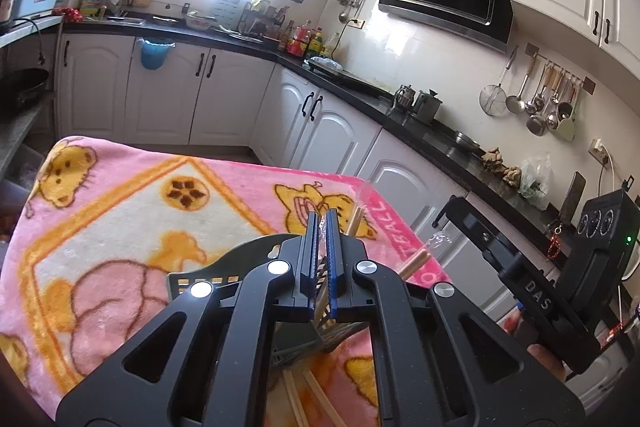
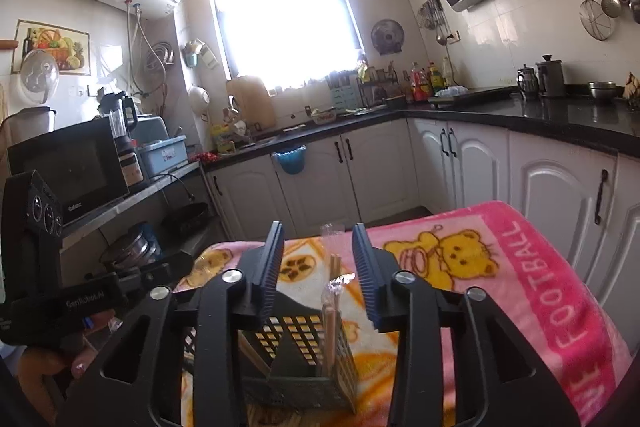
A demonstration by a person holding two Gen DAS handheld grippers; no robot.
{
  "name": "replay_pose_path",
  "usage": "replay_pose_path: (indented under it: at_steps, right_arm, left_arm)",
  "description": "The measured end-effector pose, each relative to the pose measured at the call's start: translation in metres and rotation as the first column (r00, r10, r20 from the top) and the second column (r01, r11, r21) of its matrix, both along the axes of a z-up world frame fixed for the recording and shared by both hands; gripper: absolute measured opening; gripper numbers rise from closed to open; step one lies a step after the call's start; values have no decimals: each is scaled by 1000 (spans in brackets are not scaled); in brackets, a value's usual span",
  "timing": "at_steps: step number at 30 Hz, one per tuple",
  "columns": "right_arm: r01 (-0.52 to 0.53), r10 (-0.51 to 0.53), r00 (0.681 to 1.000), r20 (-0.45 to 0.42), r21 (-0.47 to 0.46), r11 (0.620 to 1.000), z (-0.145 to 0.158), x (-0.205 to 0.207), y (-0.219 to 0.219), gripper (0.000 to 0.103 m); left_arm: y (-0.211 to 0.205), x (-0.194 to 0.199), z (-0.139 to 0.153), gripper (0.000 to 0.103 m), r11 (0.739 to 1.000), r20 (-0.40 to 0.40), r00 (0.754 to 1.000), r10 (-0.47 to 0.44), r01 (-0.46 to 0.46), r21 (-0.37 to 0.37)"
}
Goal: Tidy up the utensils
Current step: 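Drop the chopsticks into the green caddy by opening both grippers, then move both open grippers back down toward the remaining chopsticks on the blanket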
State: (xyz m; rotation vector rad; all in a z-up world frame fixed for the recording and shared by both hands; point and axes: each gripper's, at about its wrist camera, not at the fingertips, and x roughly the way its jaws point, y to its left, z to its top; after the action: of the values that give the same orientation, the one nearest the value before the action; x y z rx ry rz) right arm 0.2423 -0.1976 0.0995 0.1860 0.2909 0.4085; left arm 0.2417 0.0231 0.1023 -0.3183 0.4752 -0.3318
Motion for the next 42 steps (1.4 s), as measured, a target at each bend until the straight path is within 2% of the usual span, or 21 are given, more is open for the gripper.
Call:
replay_pose_path:
  at_steps: [2, 3, 5, 7, 12, 16, 18, 23, 28, 42]
  right_arm:
    - [0, 0, 1000, -16, -8, 1000, -2, -4, -2, 40]
    - [2, -2, 1000, -21, -14, 1000, -2, -6, -2, 42]
    - [0, -1, 1000, -26, -29, 1000, -3, -10, -2, 45]
    - [8, -9, 1000, -30, -46, 999, -4, -15, -2, 48]
    - [12, -15, 999, -42, -65, 998, -6, -25, -4, 57]
    - [9, -13, 998, -57, -74, 997, -7, -31, -7, 61]
    - [9, -14, 998, -61, -76, 997, -8, -33, -9, 62]
    - [11, -17, 997, -74, -74, 997, -8, -41, -14, 63]
    - [9, -15, 997, -76, -78, 997, -6, -49, -17, 65]
    - [-4, -5, 996, -94, -95, 995, -9, -69, -18, 67]
  left_arm:
    - [0, -2, 0, 5, 1000, -2, 1000, 3, -3, 8]
    - [0, -2, -1, 13, 1000, -5, 1000, 5, -5, 9]
    - [0, -4, -2, 23, 1000, -8, 1000, 8, -8, 7]
    - [1, -6, -3, 27, 1000, -9, 1000, 10, -10, 6]
    - [2, -13, -3, 47, 1000, -9, 1000, 19, -19, 2]
    - [4, -20, 0, 58, 1000, 3, 1000, 21, -21, 0]
    - [5, -24, 2, 70, 1000, 10, 1000, 22, -22, -5]
    - [10, -39, 9, 83, 999, 42, 999, 26, -25, -19]
    - [16, -53, 14, 92, 999, 65, 998, 27, -25, -32]
    - [22, -82, 6, 92, 999, 63, 998, 25, -23, -34]
